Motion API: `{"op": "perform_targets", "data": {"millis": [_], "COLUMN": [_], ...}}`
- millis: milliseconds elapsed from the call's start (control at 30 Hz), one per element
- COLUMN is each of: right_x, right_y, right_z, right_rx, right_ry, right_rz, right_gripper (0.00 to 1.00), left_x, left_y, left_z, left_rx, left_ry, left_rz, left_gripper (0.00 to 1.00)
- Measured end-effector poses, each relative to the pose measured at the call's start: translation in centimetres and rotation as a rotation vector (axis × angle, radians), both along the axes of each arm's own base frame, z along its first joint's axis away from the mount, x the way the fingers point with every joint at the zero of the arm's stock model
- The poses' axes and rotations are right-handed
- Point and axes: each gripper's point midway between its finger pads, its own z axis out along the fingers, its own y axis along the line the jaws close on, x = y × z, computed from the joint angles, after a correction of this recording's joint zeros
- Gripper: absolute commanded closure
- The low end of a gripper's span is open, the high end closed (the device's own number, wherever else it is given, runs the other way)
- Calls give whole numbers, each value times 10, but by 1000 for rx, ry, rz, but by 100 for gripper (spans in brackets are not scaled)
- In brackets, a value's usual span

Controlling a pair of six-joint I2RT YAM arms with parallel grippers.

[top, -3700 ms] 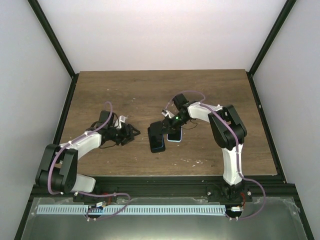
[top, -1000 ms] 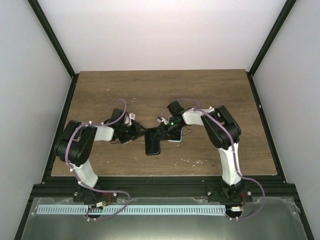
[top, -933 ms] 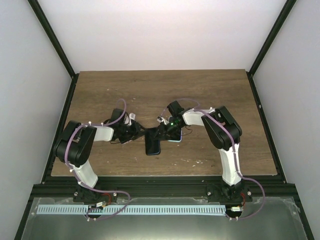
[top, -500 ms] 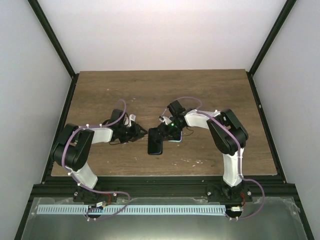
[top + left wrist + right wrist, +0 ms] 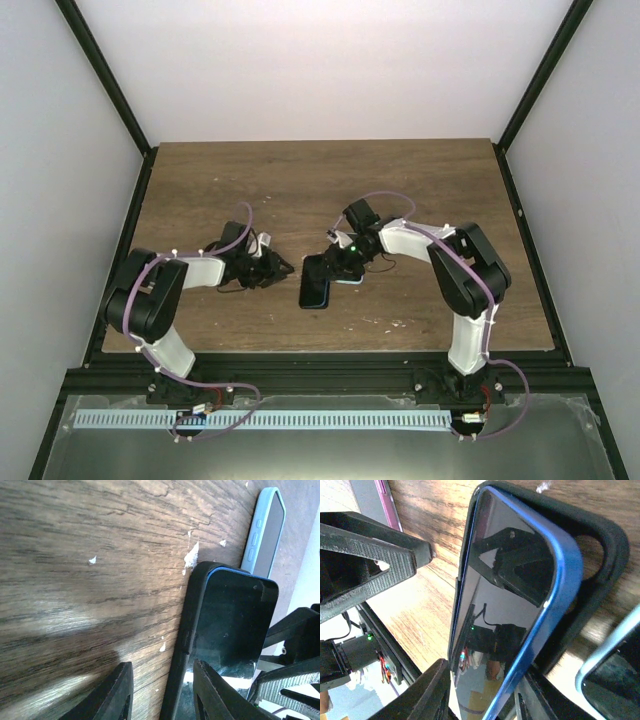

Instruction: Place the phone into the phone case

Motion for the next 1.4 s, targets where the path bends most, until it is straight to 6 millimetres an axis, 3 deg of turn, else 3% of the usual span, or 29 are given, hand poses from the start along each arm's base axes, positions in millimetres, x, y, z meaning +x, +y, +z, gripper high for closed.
{"op": "perform_targets", "data": {"millis": [167, 333, 533, 700, 1033, 1133, 1400], "right_x": [-3, -10, -14, -25, -14, -11, -6], "right_y": [-7, -19, -23, -27, -11, -3, 6], "right_z": [-1, -3, 2, -13, -13, -11, 0], "right_rx": [-29, -71, -46, -29, 75, 111, 184], "right_ry": [-9, 0, -14, 36, 7, 0, -39], "right_rz": [-13, -48, -94, -133, -169, -166, -146], "right_gripper": [68, 53, 61, 53, 52, 63, 64], "left_x": [-1, -2, -1, -2, -7, -8, -13], "left_y": [0, -2, -6, -6, -2, 0, 3], "left_z": [-1, 0, 3, 3, 20, 19, 13], "left_rx": [0, -13, -27, -26, -10, 3, 25], "left_ry": [5, 11, 13, 21, -10, -7, 21], "left_rz": [1, 0, -8, -9, -18, -16, -8], "left_gripper": [65, 65, 64, 60, 58, 58, 58]}}
